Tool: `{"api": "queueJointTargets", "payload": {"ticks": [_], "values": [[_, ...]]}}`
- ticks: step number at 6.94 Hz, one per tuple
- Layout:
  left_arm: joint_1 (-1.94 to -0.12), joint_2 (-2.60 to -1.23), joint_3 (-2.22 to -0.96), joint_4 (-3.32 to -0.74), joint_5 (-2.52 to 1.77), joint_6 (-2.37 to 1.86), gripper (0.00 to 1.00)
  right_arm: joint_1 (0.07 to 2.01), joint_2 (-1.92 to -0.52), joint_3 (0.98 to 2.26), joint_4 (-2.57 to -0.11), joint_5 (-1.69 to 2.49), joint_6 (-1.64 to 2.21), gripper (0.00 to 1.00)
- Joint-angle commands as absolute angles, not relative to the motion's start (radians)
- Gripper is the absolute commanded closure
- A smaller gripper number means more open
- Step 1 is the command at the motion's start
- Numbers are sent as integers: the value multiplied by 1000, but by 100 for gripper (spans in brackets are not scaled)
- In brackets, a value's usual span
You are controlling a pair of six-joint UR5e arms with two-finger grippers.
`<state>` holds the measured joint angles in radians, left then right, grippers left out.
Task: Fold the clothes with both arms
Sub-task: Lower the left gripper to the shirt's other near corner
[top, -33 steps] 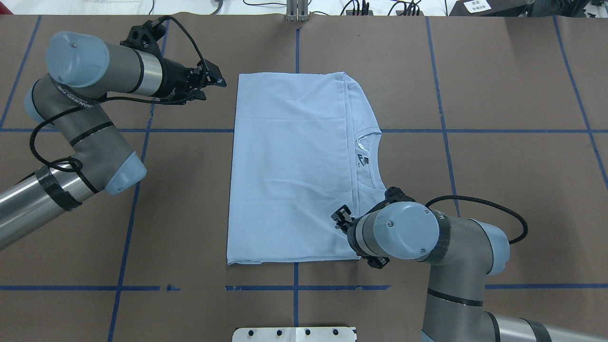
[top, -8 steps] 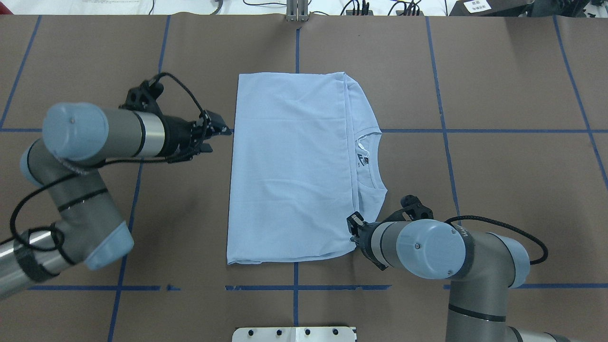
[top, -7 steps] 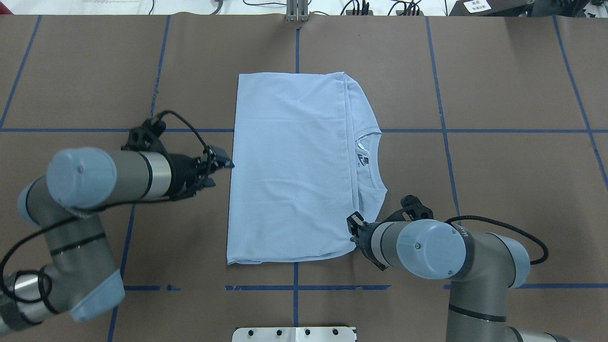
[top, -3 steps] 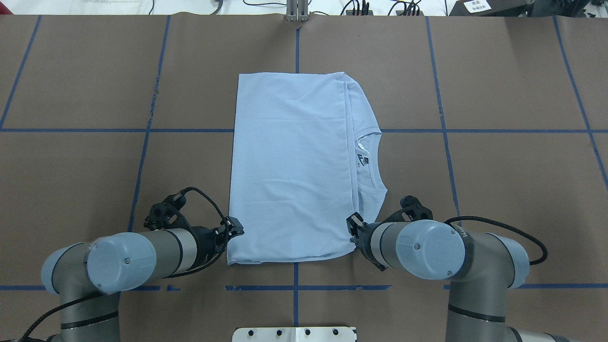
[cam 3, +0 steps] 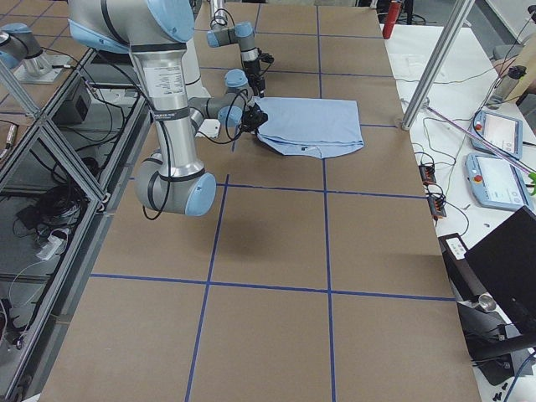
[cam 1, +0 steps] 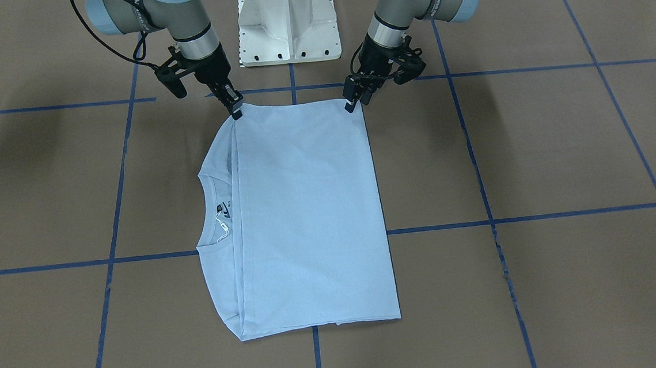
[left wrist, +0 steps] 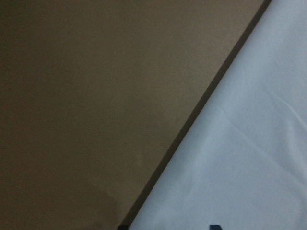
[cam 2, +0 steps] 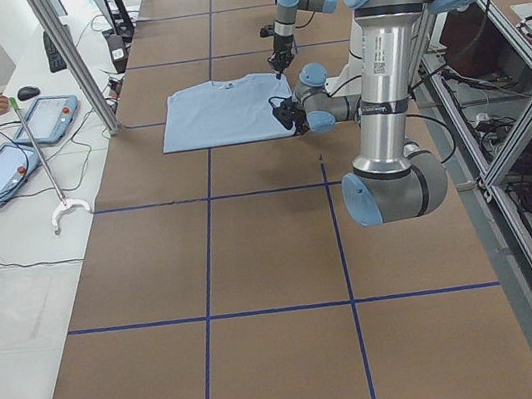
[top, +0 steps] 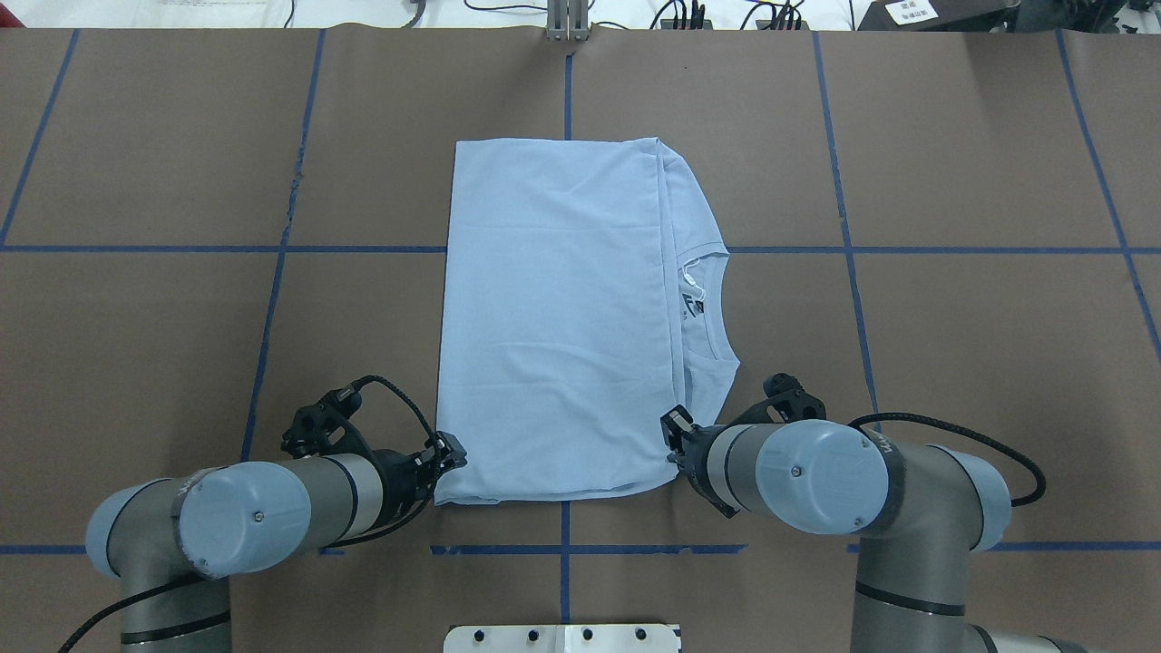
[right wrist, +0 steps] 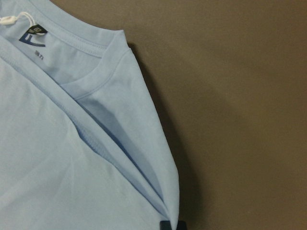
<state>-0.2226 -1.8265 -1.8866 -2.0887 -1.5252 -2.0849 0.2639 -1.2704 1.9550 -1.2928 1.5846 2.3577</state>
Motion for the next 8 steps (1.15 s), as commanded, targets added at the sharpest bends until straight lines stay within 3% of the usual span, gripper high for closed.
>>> {"api": "queueJointTargets", "payload": {"ticks": [1, 2, 3, 4, 5, 8], "values": [[-195, -1829, -1894, -2023, -1526, -2101, 36, 264, -1270, 1956, -1292, 1585, 2358, 100], [-186, -1832, -1894, -2023, -1528, -2120, 41, 264, -1270, 1956, -1292, 1585, 2358, 100], [-186, -1832, -1899, -2023, -1528, -2121, 53, 264, -1270, 1956, -1292, 1585, 2358, 100], [-184, -1832, -1913, -2022, -1529, -2121, 92, 264, -1270, 1957, -1292, 1585, 2358, 100], [-184, -1832, -1920, -2022, -1531, -2121, 100, 264, -1270, 1957, -1292, 1583, 2358, 100], [-178, -1832, -1919, -2022, -1531, -2123, 100, 264, -1272, 1954, -1292, 1585, 2358, 100]]}}
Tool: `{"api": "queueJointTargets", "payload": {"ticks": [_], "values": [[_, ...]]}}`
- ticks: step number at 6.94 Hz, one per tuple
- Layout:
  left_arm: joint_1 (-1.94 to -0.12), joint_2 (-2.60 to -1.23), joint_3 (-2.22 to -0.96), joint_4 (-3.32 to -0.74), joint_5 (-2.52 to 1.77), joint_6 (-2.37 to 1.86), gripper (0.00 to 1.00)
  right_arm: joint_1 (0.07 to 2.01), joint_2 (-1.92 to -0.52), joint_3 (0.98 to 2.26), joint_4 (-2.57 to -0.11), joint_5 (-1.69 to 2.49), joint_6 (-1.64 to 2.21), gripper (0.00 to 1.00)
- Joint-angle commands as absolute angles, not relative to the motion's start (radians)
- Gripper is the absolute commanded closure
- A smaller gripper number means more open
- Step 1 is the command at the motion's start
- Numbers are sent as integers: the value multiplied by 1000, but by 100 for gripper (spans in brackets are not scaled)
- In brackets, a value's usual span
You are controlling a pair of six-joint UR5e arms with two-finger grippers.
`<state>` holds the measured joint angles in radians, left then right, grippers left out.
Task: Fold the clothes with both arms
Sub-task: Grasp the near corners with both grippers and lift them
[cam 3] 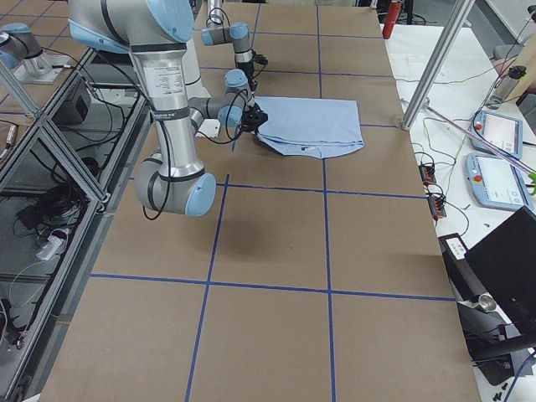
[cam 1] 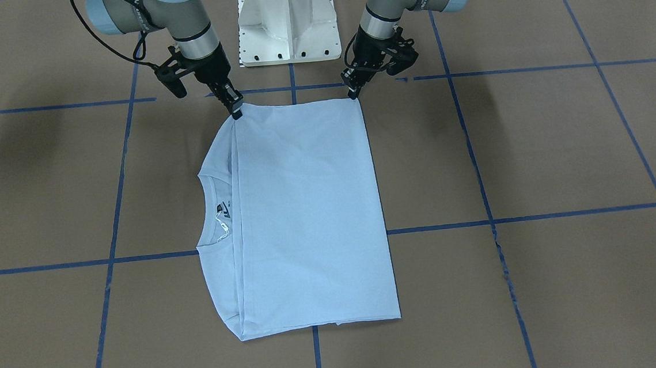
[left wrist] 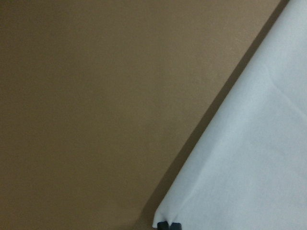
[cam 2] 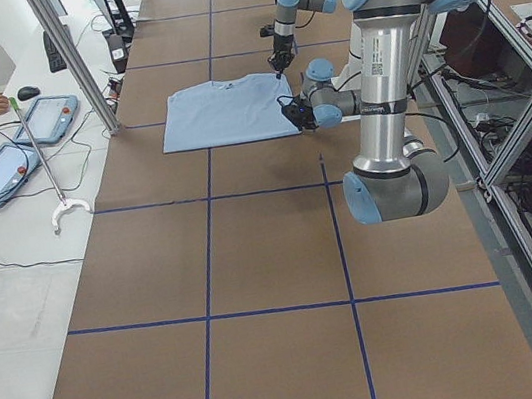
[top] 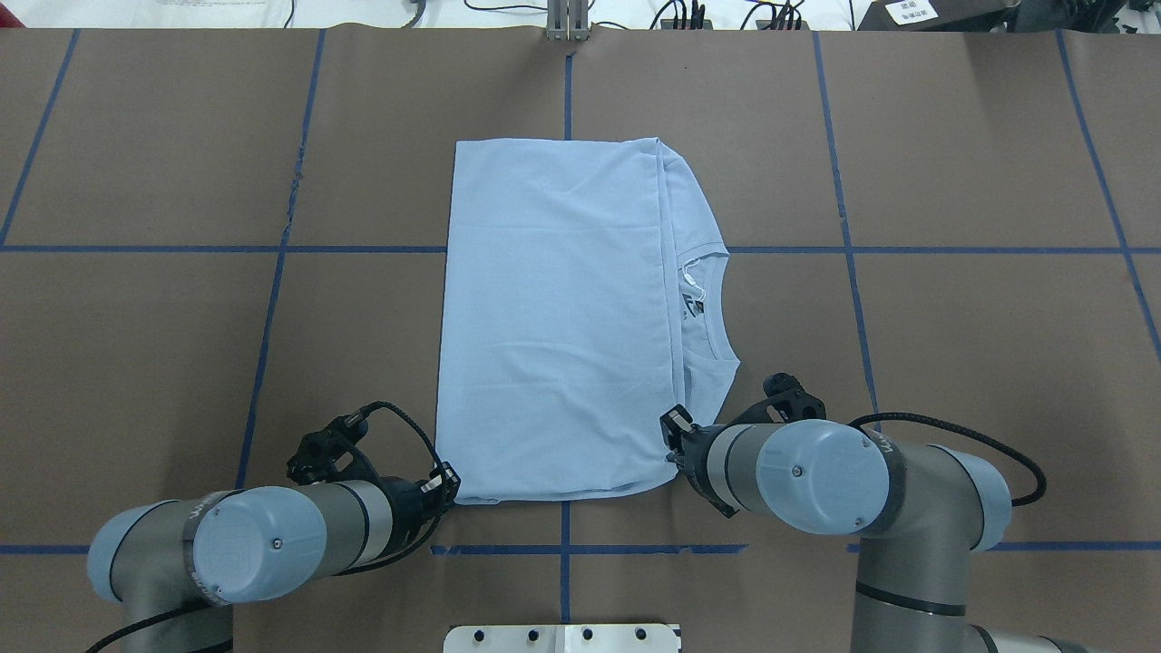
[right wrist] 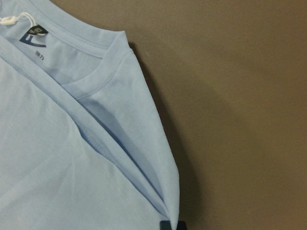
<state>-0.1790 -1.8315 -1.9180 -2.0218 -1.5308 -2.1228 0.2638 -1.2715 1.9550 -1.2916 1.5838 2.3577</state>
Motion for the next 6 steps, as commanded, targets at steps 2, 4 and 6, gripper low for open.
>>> {"api": "queueJointTargets", "payload": {"ticks": [2, 4, 6], "values": [[-164, -1819, -1981, -2011, -1529, -2146, 100, 268, -1285, 1980, -1292, 1586, 2358, 100], [-95, -1786, -2095, -1983, -1523, -2231, 100, 244, -1385, 2131, -1290, 1604, 2358, 100], [-46, -1744, -2263, -1944, -1523, -2304, 100, 227, -1483, 2294, -1287, 1633, 2358, 100]]}}
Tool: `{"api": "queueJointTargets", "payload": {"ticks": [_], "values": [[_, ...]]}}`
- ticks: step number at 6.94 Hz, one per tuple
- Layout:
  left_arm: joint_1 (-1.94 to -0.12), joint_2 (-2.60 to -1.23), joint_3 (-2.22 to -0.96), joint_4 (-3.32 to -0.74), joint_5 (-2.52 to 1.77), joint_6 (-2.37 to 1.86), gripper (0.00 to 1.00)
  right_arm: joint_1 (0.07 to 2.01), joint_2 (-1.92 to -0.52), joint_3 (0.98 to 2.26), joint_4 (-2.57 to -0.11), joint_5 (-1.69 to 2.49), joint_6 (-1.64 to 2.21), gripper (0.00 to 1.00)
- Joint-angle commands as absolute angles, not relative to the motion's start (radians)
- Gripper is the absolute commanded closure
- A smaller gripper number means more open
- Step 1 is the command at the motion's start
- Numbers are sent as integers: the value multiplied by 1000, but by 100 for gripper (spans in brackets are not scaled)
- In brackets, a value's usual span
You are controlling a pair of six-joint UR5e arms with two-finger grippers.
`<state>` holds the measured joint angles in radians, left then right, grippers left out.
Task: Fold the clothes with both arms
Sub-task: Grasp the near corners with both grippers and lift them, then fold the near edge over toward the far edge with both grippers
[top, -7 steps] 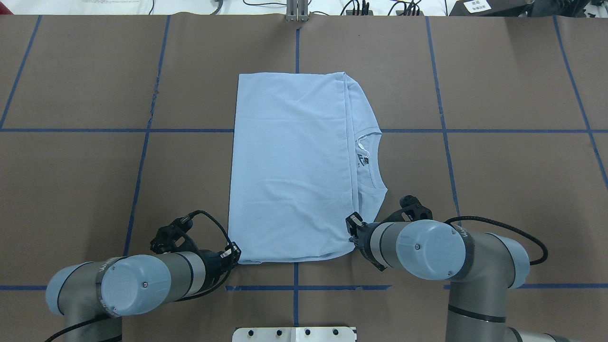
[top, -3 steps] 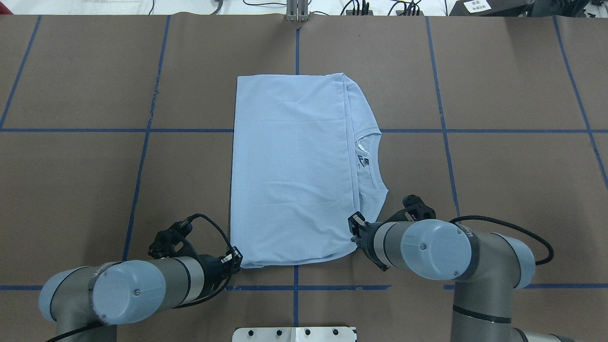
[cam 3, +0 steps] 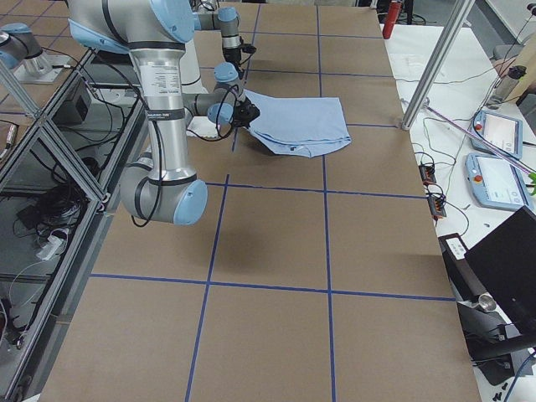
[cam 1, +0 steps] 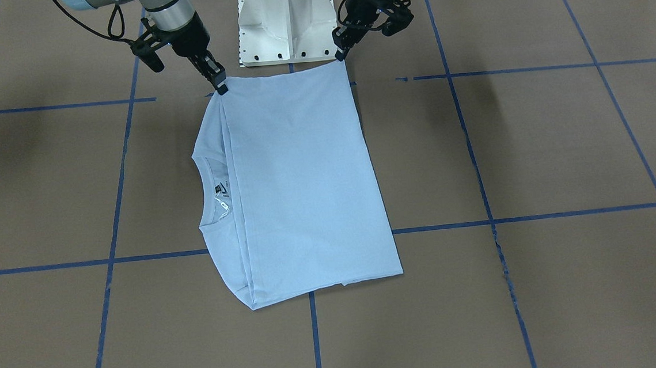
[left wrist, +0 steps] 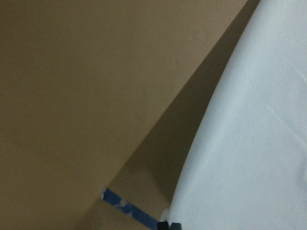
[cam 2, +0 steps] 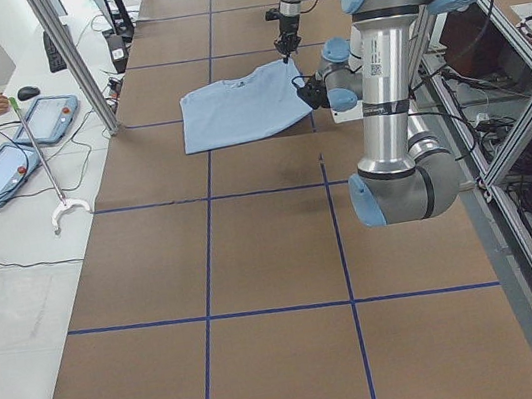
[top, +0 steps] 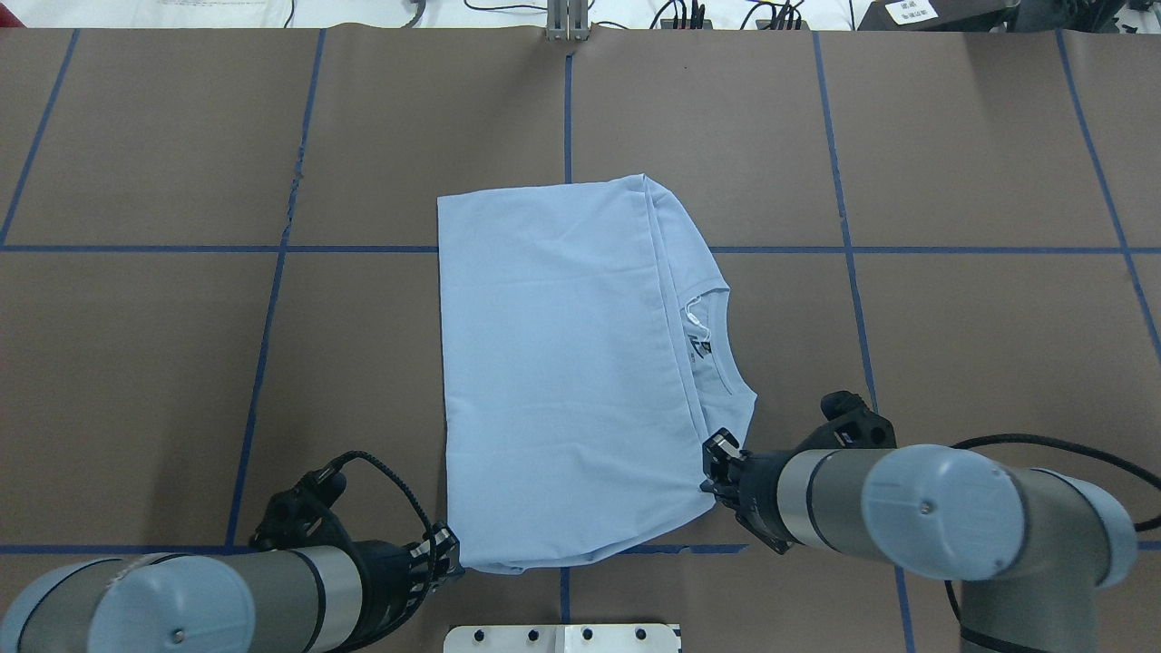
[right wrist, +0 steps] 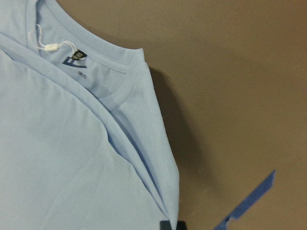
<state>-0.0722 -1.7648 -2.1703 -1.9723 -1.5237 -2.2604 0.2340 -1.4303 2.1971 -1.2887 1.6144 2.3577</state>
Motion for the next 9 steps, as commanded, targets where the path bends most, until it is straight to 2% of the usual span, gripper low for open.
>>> {"api": "queueJointTargets", "payload": {"ticks": [1, 3, 4, 5, 6, 9], "values": [[-52, -1762, -2349, -1886, -1523, -2306, 100, 248, -1474, 2322, -1287, 1646, 2358, 100], [-173, -1799, -2372, -1818, -1526, -2205, 100, 364, -1416, 2280, -1290, 1654, 2341, 100], [-272, -1836, -2358, -1812, -1531, -2086, 100, 459, -1337, 2208, -1296, 1702, 2286, 100], [-335, -1857, -2289, -1815, -1532, -2021, 100, 557, -1242, 2092, -1296, 1807, 2277, 100], [-404, -1935, -2195, -1813, -1534, -1961, 100, 589, -1186, 2004, -1293, 1821, 2269, 100], [-509, -1989, -2015, -1845, -1534, -1827, 100, 658, -1047, 1791, -1284, 1822, 2191, 100]]}}
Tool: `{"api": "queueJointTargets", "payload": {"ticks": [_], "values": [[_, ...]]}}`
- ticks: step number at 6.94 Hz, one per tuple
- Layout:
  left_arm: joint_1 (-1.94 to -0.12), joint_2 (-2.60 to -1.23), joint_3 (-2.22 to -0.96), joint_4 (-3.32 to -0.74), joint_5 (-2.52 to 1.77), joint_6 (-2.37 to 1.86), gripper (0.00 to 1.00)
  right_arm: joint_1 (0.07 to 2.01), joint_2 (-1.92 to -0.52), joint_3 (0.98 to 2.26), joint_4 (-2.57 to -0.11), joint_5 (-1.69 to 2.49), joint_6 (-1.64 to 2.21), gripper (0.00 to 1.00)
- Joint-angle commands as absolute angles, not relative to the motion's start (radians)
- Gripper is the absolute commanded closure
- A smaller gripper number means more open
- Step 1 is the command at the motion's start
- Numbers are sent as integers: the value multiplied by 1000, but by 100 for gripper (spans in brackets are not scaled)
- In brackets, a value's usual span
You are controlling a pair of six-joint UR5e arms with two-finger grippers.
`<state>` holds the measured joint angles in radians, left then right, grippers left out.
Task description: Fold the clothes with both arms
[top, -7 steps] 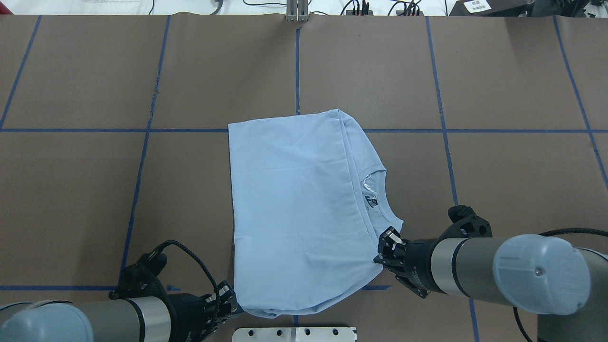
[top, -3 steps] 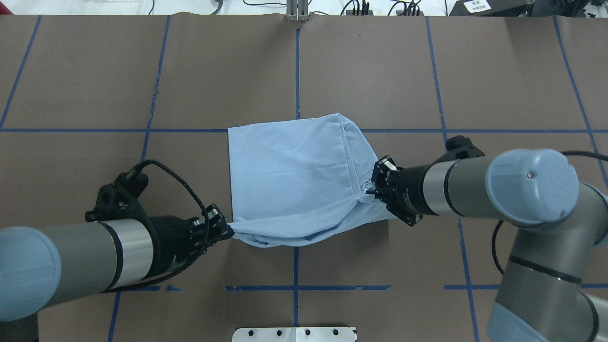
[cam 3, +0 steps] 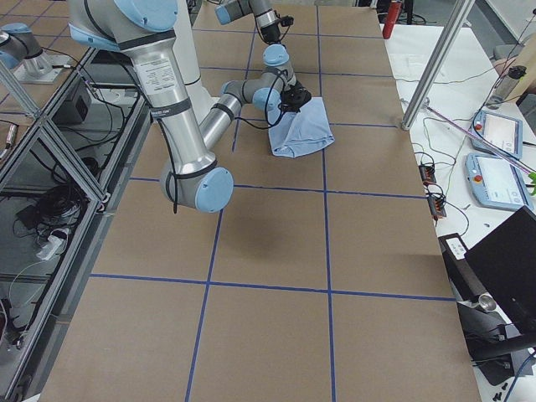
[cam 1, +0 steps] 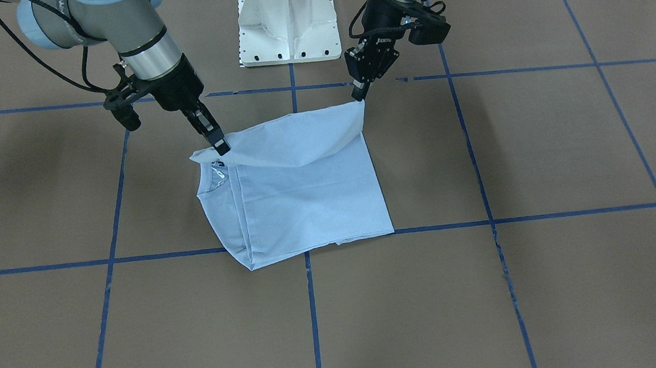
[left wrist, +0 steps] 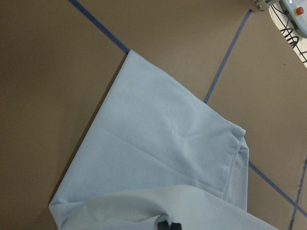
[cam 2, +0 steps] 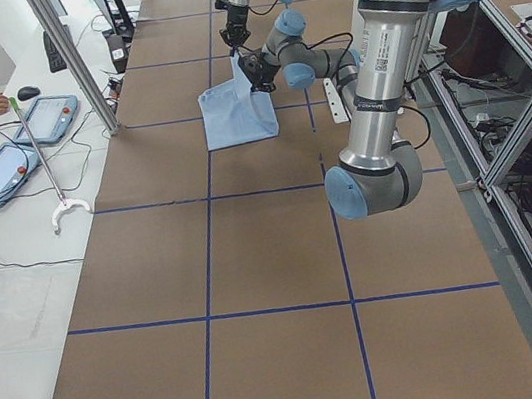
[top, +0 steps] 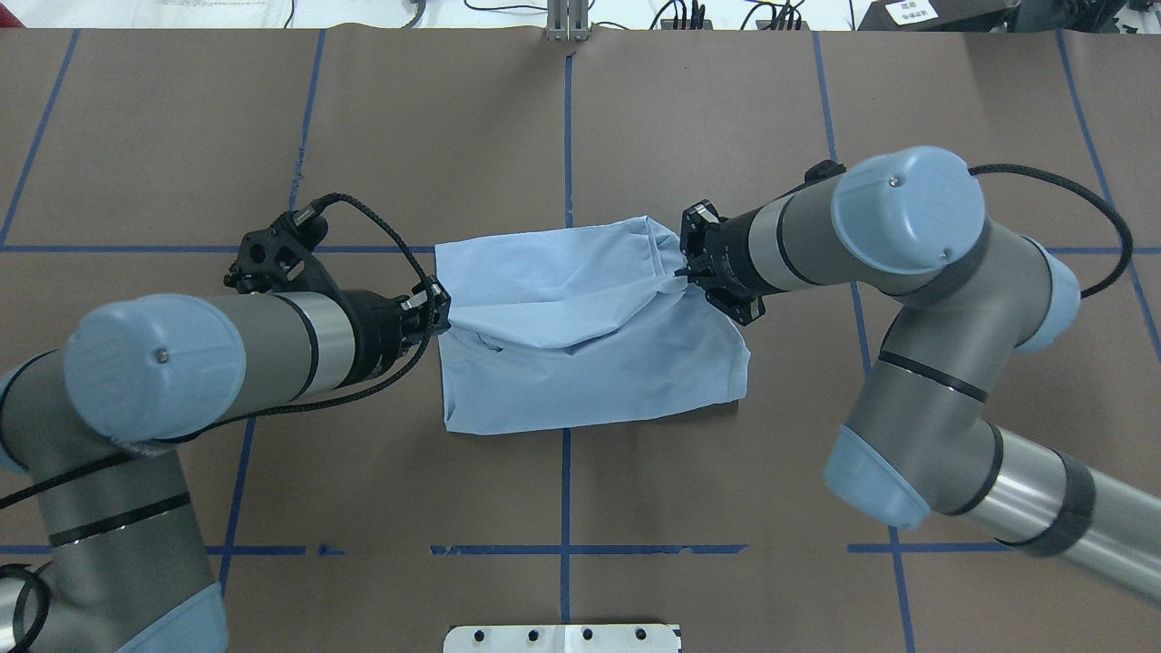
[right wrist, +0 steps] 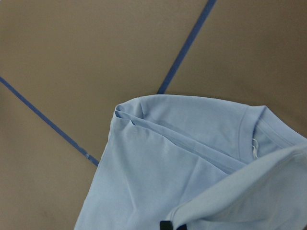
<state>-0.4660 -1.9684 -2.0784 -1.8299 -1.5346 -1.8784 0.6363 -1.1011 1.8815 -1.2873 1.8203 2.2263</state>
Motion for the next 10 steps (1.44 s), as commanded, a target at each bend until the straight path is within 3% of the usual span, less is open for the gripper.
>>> {"api": "queueJointTargets", "payload": {"ticks": [1, 4, 5, 6, 7, 10], "values": [[-529, -1997, -1940, -1902, -1534, -1801, 100, 669, -1020, 1732, -1279, 1824, 2174, 100], [-601, -2066, -1695, -2087, -1531, -1755, 100, 684, -864, 1474, -1276, 1827, 2084, 99], [-650, -2100, -1558, -2168, -1529, -1706, 81, 698, -801, 1330, -1219, 1827, 2004, 62], [-737, -2144, -1437, -2280, -1528, -1606, 42, 763, -779, 1181, -1051, 1827, 1858, 1], [-774, -2145, -1436, -2295, -1535, -1559, 0, 813, -778, 1167, -1052, 1832, 1648, 0], [-799, -2111, -1494, -2293, -1637, -1489, 0, 925, -848, 1183, -1057, 1974, 1554, 0]]}}
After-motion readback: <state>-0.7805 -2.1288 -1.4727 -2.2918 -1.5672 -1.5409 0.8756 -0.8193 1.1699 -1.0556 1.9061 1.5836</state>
